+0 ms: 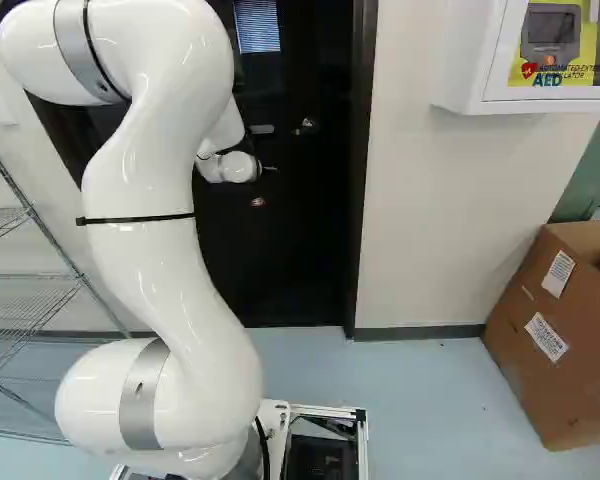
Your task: Open the door and move inside
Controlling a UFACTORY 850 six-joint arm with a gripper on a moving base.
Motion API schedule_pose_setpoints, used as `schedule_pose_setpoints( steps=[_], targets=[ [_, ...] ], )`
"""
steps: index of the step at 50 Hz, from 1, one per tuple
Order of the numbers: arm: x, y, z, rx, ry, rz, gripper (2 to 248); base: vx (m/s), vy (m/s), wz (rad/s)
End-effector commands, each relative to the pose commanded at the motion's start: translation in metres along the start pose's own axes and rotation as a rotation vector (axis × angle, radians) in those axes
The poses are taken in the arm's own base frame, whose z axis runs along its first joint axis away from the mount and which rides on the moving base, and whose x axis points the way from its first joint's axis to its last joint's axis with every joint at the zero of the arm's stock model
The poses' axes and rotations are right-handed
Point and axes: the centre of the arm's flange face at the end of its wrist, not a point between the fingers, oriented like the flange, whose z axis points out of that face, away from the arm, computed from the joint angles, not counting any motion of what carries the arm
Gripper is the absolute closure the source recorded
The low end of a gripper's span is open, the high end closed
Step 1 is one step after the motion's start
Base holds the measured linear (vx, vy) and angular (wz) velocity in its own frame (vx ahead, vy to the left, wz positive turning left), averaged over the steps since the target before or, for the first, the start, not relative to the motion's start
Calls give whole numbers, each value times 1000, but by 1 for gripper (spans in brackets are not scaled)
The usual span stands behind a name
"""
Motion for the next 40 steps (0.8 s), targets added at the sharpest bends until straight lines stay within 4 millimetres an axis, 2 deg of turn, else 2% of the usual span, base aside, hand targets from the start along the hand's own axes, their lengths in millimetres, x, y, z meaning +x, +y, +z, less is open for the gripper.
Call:
schedule_pose_setpoints(
  steps=[40],
  targets=[
    [-22, 6, -79, -10, -23, 4, 3, 0, 0, 0]
  ],
)
